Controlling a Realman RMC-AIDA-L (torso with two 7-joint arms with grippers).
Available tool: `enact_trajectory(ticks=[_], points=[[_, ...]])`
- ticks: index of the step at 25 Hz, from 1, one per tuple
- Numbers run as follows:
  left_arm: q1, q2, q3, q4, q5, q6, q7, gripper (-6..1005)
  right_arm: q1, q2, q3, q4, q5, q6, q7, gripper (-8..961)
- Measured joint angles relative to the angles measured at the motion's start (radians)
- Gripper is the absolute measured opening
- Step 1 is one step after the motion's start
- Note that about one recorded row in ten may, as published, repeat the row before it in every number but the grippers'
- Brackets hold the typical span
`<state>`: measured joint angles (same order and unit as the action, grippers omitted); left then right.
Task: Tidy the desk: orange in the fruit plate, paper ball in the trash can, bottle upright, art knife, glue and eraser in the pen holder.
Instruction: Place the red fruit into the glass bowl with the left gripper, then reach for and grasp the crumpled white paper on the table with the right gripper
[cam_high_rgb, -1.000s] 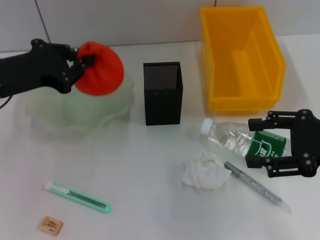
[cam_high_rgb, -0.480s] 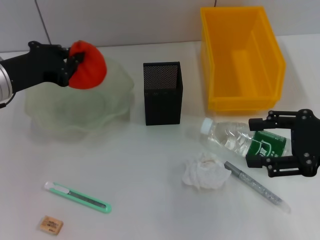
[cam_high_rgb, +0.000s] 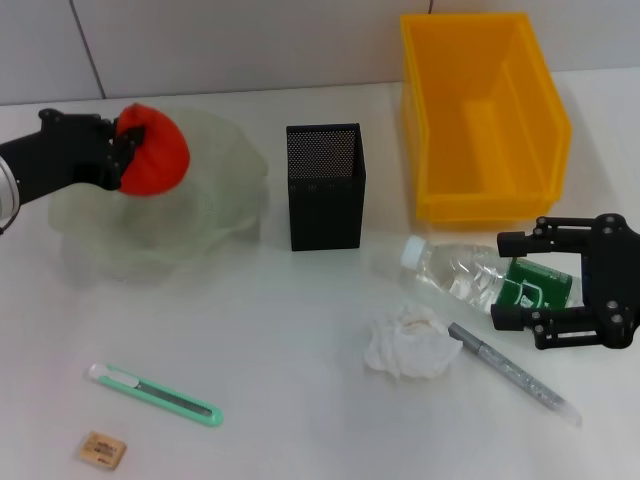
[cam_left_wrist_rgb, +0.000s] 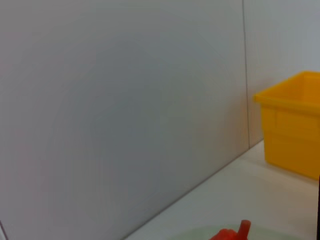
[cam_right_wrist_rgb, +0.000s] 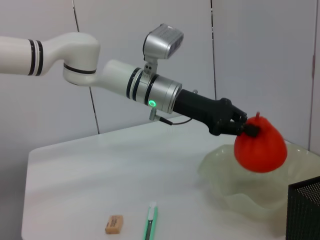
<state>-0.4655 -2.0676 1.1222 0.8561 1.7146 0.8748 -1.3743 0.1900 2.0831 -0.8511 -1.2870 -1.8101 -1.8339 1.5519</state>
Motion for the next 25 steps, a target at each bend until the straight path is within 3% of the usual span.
enact_trajectory(ticks=[13,16,25], points=[[-0.019,-0.005,0.034,-0.046,0.000,-0.013,0.043,191,0.011,-0.002,0.000,0.004,-0.004,0.004,0.000,768],[-0.027,-0.005,0.034,-0.049,-0.001,-0.013,0.039,423,0.011,-0.002,0.000,0.005,-0.005,0.004,0.000,768],[-0.027,-0.004,0.033,-0.040,-0.001,-0.004,0.037,684,0.011,-0.002,0.000,0.009,-0.005,0.004,-0.002,768]])
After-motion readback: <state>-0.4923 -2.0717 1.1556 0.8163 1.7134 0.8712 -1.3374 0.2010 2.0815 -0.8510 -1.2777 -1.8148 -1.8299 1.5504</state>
